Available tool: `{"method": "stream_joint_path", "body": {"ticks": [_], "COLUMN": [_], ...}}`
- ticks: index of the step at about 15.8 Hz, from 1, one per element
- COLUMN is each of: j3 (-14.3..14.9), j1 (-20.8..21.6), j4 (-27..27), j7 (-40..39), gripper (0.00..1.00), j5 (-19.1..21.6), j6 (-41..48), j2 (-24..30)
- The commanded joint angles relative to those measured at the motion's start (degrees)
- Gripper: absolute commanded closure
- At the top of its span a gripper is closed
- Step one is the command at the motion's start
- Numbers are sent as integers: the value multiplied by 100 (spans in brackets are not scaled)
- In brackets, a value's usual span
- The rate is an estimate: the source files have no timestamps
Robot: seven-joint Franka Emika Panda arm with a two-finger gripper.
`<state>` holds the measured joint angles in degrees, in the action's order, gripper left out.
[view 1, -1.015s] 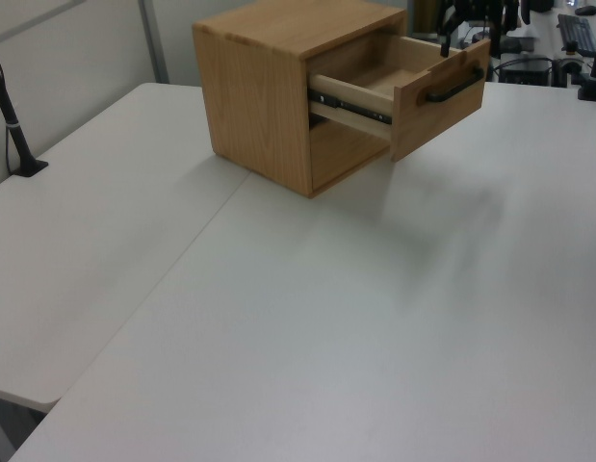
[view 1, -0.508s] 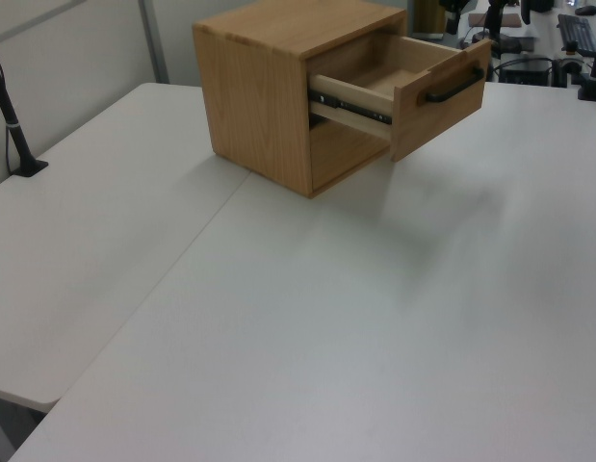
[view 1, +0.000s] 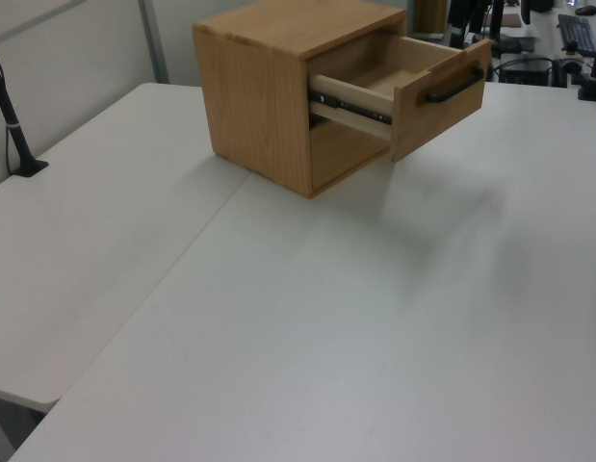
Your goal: Open the drawer by sliding it
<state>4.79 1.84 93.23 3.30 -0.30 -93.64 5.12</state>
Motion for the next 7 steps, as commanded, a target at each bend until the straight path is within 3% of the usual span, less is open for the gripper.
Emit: {"method": "stream_joint_path", "body": {"ticks": [1, 7], "j3": [101, 101], "j1": [115, 115], "j4": [11, 11], "j7": [-400, -409], "gripper": [0, 0], "j5": [-93, -93], "j6": [-181, -155], "j2": [-107, -116]}}
